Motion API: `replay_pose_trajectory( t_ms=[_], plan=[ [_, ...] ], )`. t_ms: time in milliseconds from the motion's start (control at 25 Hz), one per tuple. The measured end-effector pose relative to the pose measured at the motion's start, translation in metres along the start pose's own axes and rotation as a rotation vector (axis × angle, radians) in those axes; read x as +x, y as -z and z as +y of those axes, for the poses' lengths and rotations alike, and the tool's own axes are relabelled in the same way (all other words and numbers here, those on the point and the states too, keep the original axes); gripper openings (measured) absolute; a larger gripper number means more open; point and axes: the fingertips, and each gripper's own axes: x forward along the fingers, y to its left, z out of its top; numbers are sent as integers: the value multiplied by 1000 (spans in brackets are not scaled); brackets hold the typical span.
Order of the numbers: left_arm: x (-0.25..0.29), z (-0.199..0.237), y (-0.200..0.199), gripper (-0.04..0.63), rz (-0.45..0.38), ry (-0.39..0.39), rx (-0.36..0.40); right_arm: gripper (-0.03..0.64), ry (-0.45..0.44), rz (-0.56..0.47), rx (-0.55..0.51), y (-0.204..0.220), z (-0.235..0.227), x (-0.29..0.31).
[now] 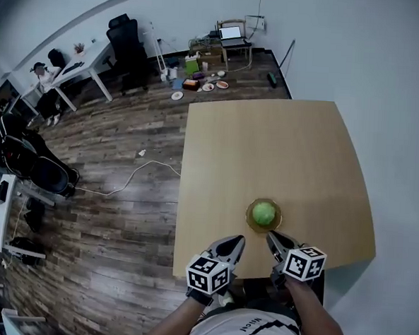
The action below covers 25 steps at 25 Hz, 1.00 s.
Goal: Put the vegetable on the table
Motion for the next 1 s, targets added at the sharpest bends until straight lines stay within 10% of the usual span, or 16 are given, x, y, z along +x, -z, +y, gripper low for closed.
replay_pose_trajectory(
  t_ms=[1000],
  plan=[
    [-80, -64, -61, 12, -172, 59, 145, 14, -16, -199, -244, -21, 112, -57]
  ],
)
